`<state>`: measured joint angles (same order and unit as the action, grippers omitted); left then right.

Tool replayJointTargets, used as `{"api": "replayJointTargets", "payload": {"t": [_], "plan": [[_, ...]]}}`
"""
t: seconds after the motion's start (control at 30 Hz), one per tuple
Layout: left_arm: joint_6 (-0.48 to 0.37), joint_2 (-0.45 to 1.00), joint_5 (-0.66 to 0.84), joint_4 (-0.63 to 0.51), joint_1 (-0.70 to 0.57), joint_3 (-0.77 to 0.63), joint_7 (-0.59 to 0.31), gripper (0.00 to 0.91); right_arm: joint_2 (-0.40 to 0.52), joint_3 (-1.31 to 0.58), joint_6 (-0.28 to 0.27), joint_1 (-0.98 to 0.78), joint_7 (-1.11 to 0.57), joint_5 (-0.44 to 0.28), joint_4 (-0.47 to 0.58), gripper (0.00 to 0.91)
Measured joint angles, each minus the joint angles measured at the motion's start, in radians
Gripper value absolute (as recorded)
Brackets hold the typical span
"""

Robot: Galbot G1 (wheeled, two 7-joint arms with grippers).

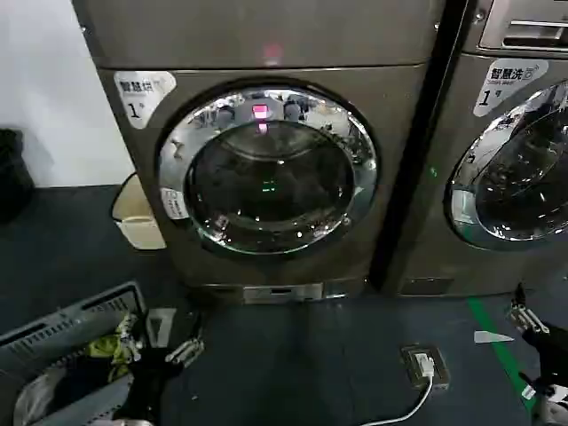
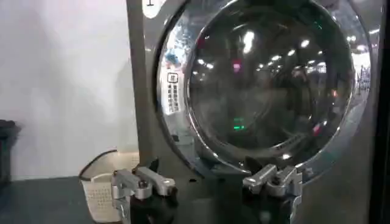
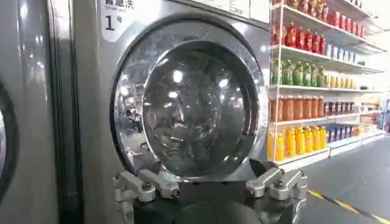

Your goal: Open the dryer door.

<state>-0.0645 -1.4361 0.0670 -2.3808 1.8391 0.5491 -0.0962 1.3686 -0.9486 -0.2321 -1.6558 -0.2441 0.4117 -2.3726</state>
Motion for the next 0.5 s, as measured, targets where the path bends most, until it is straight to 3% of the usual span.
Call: {"api": "replayJointTargets", "payload": {"t": [0.4, 0.5], "plan": [[0.004, 0.014, 0.021, -0.003, 0.005, 0.028, 0.017, 0.907, -0.109, 0.045, -0.011, 0.045, 0.239, 0.039, 0.043, 0.907], [0.004, 0.016, 0.025, -0.005, 0.005, 0.031, 0.021, 0.907, -0.157, 0.073, -0.038, 0.072, 0.290, 0.070, 0.061, 0.907]]}}
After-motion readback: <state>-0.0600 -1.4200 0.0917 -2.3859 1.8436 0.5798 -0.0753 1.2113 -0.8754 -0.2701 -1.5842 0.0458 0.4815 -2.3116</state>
